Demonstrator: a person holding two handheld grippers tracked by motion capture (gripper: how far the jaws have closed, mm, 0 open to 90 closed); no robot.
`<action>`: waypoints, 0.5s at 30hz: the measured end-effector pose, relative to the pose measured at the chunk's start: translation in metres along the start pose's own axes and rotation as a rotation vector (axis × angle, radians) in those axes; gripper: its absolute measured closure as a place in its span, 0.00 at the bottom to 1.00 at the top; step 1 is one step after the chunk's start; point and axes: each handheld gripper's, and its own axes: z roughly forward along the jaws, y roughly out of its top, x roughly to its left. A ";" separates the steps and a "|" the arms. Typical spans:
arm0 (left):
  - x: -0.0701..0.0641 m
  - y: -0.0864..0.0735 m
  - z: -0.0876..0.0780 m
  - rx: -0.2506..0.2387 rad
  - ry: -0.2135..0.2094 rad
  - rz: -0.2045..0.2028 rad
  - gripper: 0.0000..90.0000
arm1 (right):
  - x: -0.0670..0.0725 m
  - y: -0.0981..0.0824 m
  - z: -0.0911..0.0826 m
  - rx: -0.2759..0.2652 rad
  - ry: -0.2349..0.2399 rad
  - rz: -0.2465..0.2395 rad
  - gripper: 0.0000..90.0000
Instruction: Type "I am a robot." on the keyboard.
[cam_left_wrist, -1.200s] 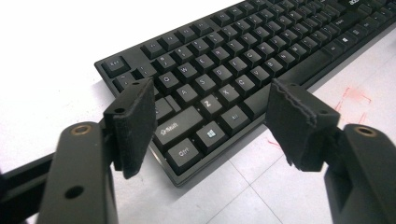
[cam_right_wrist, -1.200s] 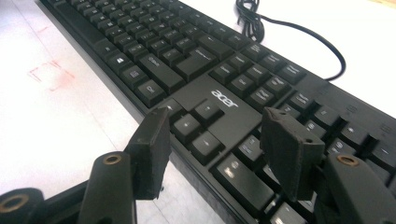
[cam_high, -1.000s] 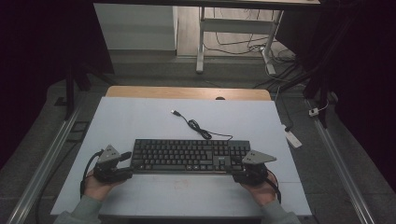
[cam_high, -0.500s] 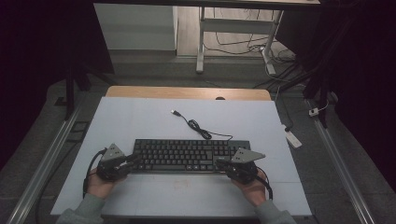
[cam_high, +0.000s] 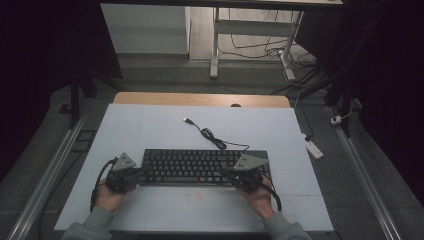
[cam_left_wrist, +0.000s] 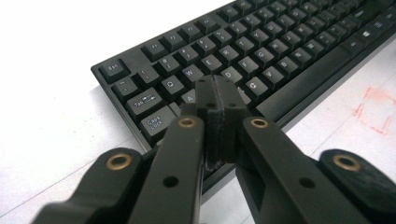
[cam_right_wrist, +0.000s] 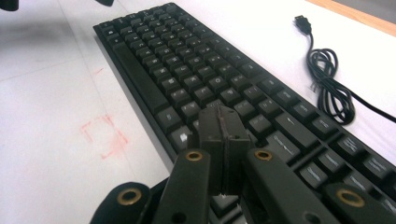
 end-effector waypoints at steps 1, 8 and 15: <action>0.000 0.000 0.002 0.005 0.003 0.002 0.99 | 0.000 0.002 0.003 0.003 0.004 -0.001 1.00; 0.001 -0.002 0.009 0.037 0.016 0.013 0.99 | 0.001 0.015 0.025 0.022 0.019 0.003 1.00; 0.003 -0.004 0.014 0.054 0.026 0.014 0.99 | 0.002 0.025 0.045 0.050 0.023 0.008 1.00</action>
